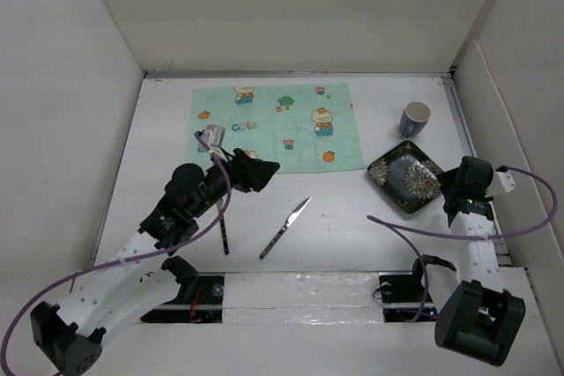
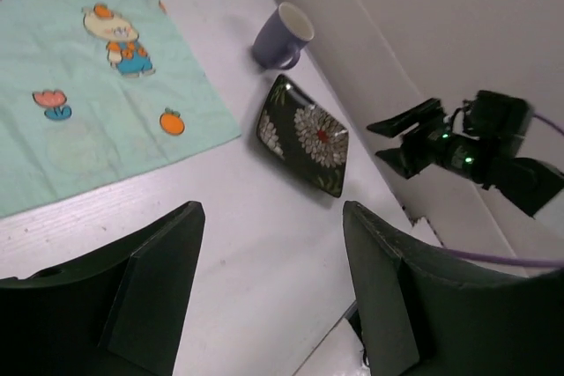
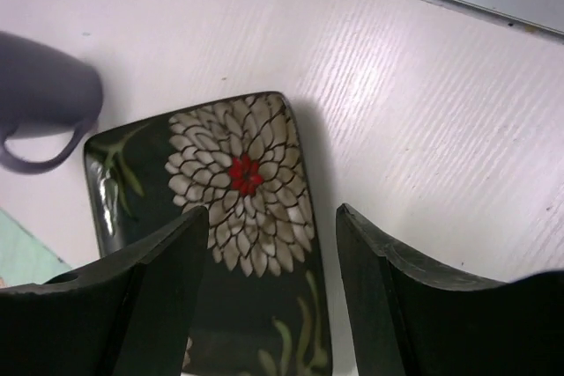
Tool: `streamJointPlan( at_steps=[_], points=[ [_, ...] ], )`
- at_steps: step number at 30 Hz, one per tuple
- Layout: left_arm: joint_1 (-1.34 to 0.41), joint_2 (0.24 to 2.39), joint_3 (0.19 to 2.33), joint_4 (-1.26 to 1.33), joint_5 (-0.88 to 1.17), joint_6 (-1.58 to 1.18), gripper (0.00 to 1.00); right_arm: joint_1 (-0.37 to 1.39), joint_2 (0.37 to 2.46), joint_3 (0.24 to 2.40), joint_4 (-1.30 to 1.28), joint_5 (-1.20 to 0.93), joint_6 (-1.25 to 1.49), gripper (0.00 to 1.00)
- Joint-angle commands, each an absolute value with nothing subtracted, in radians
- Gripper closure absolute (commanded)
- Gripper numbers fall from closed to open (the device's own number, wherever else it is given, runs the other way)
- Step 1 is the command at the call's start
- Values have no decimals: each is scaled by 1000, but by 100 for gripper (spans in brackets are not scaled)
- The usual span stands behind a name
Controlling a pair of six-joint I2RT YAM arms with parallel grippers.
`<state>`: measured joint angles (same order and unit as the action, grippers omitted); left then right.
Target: Set the dinner table for one person
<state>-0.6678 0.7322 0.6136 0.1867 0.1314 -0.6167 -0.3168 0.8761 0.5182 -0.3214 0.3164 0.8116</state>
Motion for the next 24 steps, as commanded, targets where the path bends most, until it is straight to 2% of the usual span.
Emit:
streamJointPlan(
  at_steps=[1,6,11,19,22,23,24],
  points=[
    [-672,611,654,178,135,-565,39,-364,943,511,-246,233,778,36],
    [-672,500,615,187,138,-574,36,-373,1188,575,-244,118,756,44],
    [-690,476,606,190,123,-572,35,-373,1238,583,-200,57,769,44],
    [-690,442,601,180,81,-571,35,-393,1434,632,-186,-92,811,47],
    [-690,417,600,169,46,-569,35,-402,1482,583,-131,-101,839,58],
    [-690,413,598,167,38,-569,35,-416,1464,563,-132,-104,835,67],
    [-690,410,597,166,34,-572,35,-416,1441,551,-127,-100,847,71]
  ],
)
